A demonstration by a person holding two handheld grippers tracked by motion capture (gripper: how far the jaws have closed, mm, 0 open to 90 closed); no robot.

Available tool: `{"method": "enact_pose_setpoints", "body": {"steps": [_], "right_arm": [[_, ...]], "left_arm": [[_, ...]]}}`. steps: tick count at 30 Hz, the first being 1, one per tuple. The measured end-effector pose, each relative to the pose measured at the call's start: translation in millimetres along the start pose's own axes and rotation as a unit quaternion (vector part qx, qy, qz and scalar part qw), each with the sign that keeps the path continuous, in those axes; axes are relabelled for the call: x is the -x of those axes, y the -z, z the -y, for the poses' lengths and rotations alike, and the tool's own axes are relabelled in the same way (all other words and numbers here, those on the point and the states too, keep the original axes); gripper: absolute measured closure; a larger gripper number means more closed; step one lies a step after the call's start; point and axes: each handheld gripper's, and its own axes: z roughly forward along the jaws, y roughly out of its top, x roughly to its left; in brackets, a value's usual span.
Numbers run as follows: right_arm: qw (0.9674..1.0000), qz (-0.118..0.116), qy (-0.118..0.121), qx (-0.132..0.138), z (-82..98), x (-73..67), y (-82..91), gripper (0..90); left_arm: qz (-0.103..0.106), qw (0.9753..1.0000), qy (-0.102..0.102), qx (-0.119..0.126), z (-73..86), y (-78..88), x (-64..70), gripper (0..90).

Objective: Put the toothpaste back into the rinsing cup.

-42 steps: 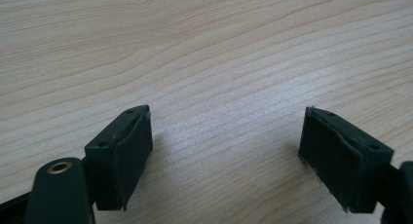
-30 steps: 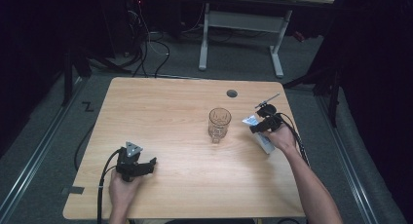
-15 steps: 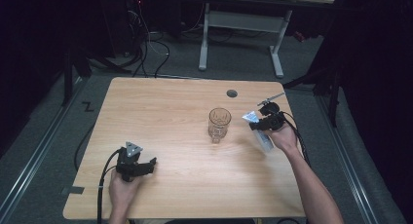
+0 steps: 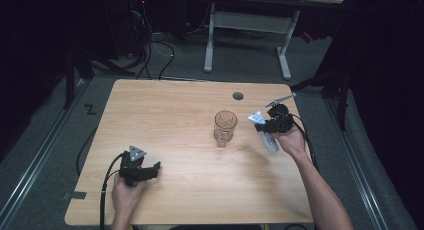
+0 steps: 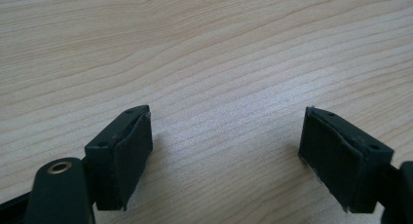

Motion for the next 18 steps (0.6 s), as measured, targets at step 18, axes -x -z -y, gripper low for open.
{"method": "enact_pose_setpoints", "body": {"steps": [18], "right_arm": [[0.9987,-0.012,0.001,0.051,-4.9,-6.3,18.6,67.7]], "left_arm": [[0.000,1.0000,0.000,0.000,0.0,0.0,0.0,19.9]]}}
